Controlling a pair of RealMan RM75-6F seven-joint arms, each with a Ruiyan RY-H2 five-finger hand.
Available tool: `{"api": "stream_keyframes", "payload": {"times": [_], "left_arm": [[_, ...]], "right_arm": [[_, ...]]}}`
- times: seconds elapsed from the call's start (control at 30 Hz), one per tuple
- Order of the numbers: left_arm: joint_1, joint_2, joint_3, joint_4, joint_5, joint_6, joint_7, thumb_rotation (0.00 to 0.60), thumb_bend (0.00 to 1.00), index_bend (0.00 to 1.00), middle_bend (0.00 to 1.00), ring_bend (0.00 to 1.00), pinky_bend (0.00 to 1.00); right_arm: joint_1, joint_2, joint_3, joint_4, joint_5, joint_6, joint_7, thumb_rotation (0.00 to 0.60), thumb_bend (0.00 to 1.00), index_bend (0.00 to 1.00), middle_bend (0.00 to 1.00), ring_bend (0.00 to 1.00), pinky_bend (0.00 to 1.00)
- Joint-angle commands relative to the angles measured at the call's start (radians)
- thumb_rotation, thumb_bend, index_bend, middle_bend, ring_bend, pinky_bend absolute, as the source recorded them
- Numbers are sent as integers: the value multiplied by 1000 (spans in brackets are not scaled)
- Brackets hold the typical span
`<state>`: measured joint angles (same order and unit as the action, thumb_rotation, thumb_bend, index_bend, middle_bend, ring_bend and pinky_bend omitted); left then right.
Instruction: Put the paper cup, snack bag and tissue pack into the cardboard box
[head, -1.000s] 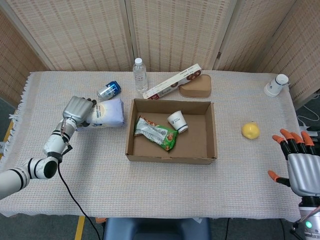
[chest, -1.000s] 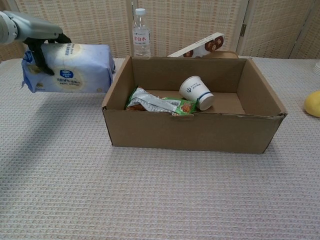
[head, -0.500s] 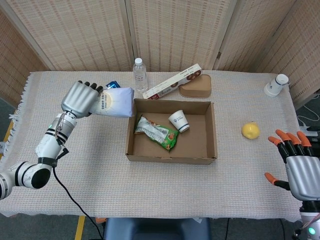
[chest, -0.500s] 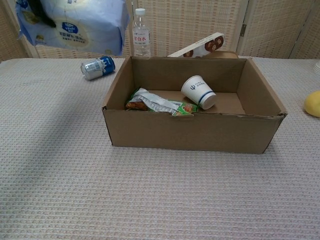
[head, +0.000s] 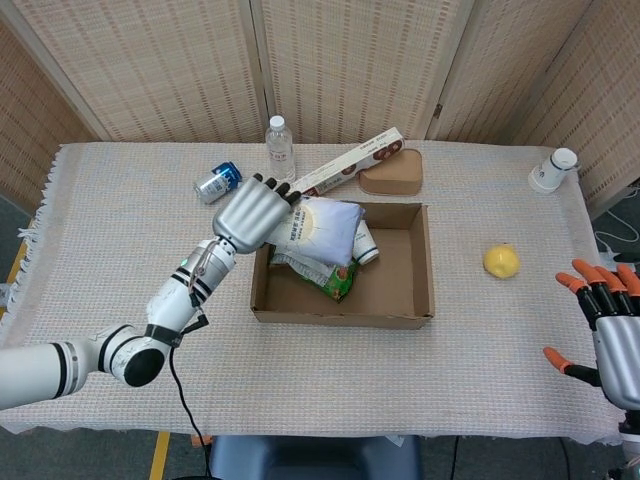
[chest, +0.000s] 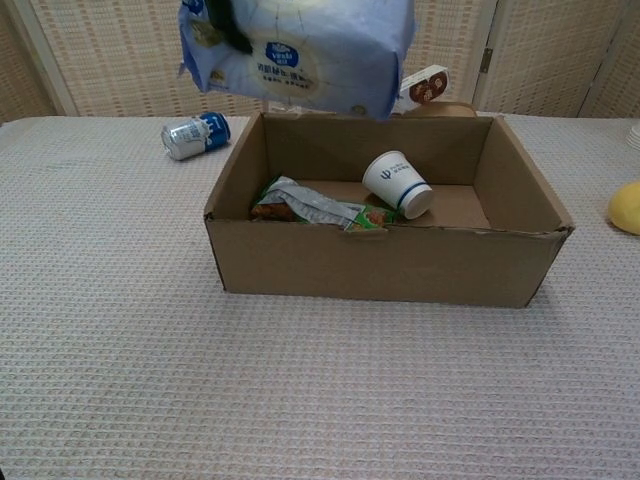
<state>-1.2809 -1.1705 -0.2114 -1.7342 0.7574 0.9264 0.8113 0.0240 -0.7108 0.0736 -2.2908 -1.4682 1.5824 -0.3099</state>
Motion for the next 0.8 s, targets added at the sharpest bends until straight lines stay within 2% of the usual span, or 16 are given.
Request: {"api": "stream_keyframes", "payload": {"times": [0.03,0.17,0.23,0.27,0.3,0.4,0.43,0.47,0.57,0.8], "left_arm": [[-38,-102,-11,39,-12,10,3,600,382,734,919,782,889],[-50,-197,-15,100,28,24,-27,600,372,730,914,778,886],[-50,-238,-14,133,42,26,-48,600,349,692,864,735,857],[-50,-252,-12,145,43,23,-55,600,331,633,781,664,817],[-48,-265,-9,158,40,15,-65,600,305,534,647,551,750],[-47,-276,0,178,19,-9,-74,600,220,103,143,124,390],[-45,-277,-2,183,8,-13,-81,600,202,20,42,35,288],[-43,-277,-1,188,9,-13,-83,600,195,1,9,7,247],[-30,-260,9,195,18,-10,-88,600,175,0,0,0,183],[15,-187,13,155,7,26,-101,600,152,0,0,0,159]], "right_arm": [[-12,13,0,4,-3,14,20,600,0,216,105,0,0],[-21,24,-10,7,-13,12,30,600,0,216,104,0,0],[-26,28,-13,11,-21,14,36,600,0,216,105,0,0],[-28,29,-13,12,-21,17,39,600,0,216,104,0,0],[-30,31,-12,13,-19,21,43,600,0,216,104,0,0],[-35,36,-9,14,-15,30,51,600,0,216,104,0,0],[-37,37,-8,14,-15,34,53,600,0,217,104,0,0],[-39,38,-8,13,-15,36,53,600,0,223,104,0,0],[-38,38,-9,12,-19,32,51,600,0,238,104,0,0],[-27,25,-9,8,-24,9,29,600,0,238,104,0,0]]}}
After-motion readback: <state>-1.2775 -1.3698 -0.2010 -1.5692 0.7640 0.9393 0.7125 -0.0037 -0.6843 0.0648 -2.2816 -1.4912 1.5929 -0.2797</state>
